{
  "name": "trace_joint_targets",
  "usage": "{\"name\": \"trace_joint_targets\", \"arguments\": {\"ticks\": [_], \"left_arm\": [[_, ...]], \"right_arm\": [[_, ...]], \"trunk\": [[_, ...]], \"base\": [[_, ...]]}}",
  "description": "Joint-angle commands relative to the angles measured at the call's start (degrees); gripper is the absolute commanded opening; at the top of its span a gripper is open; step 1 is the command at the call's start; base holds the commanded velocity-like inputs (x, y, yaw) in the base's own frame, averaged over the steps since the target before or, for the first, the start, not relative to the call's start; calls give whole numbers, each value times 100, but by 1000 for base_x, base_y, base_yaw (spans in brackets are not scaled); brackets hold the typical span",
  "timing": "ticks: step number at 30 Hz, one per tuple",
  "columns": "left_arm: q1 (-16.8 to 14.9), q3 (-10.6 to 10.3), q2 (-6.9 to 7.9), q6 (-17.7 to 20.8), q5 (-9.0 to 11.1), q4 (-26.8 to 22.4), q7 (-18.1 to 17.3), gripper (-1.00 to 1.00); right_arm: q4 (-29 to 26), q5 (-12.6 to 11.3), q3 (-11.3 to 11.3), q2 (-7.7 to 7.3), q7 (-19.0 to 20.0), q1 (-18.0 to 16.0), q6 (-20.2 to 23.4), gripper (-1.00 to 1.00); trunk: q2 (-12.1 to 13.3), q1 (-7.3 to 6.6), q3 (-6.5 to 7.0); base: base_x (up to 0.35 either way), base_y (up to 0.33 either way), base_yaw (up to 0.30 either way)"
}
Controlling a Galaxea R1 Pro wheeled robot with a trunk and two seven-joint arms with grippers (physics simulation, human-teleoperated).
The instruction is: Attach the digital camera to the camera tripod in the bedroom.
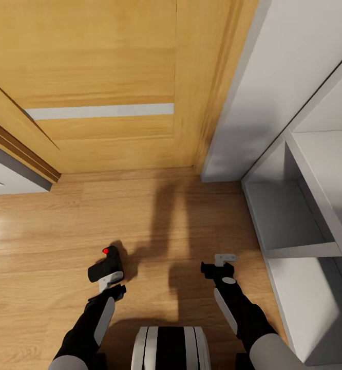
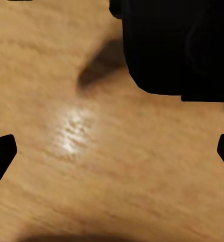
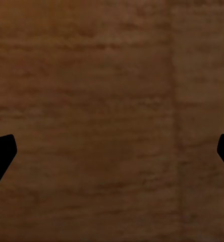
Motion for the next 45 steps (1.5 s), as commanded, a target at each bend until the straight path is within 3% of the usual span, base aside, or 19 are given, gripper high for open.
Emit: {"name": "trace_joint_targets", "arguments": {"ticks": [1, 11, 28, 45], "left_arm": [[-1, 5, -10, 16, 60, -16, 52, 100], [-1, -9, -88, -14, 51, -52, 513, 100], [-1, -28, -143, -28, 50, -67, 602, 100], [-1, -28, -144, -32, 50, -83, 587, 100]], "right_arm": [[-8, -60, 24, -4, -47, -2, 21, 100], [-8, -62, 24, -4, -41, -2, 21, 100], [-8, -86, 24, -4, -40, -2, 21, 100], [-8, -86, 24, -5, -40, -2, 21, 100]], "trunk": [[-1, -1, -3], [-1, -1, -3], [-1, -1, -3], [-24, 43, -380]], "base": [[0, 0, 0], [0, 0, 0], [0, 0, 0], [0, 0, 0]]}}
